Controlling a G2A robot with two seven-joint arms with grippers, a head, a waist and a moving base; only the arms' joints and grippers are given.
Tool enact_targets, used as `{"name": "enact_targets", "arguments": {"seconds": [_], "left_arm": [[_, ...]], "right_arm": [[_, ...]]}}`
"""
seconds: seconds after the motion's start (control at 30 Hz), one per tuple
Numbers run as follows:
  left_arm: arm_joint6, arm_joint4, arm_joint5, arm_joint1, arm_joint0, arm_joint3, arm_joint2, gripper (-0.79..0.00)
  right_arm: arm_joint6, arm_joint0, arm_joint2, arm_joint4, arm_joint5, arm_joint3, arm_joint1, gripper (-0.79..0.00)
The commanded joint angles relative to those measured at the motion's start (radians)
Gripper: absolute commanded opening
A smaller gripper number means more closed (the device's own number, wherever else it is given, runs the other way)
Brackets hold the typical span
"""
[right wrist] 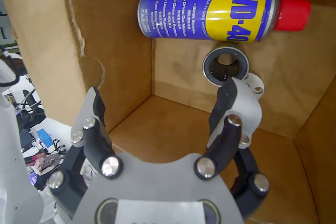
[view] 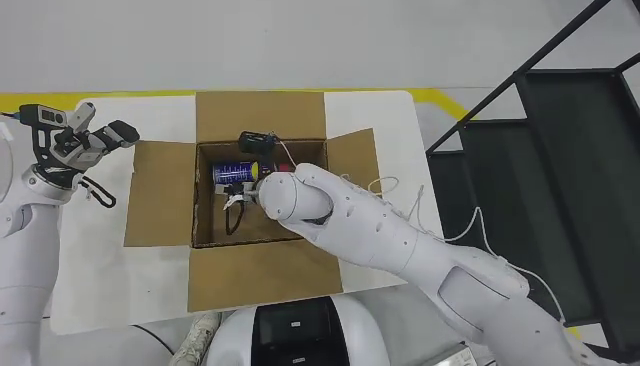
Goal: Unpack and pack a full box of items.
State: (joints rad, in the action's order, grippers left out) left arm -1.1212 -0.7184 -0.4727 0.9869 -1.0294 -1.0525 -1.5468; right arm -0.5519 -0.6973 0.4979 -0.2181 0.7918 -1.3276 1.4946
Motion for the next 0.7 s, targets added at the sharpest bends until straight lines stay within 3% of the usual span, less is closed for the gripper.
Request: {"name": "enact_targets", "arguments": {"seconds": [0.0,0.23,0.67], "left_arm": [[0.000,0.000,0.000,0.000,0.000,0.000,0.000,0.000],[0.000,0.000,0.000,0.000,0.000,0.000,0.000,0.000],[0.000,0.000,0.000,0.000,0.000,0.000,0.000,0.000]], "right_arm": [[0.046,0.015,-0.020,-0.013,0.085,0.052,0.024,0.000],[0.018,0.047,-0.065,-0.016,0.197,0.115,0.070,0.000],[-0.055,0.093,-0.100,-0.023,0.155,0.276,0.122,0.000]]}}
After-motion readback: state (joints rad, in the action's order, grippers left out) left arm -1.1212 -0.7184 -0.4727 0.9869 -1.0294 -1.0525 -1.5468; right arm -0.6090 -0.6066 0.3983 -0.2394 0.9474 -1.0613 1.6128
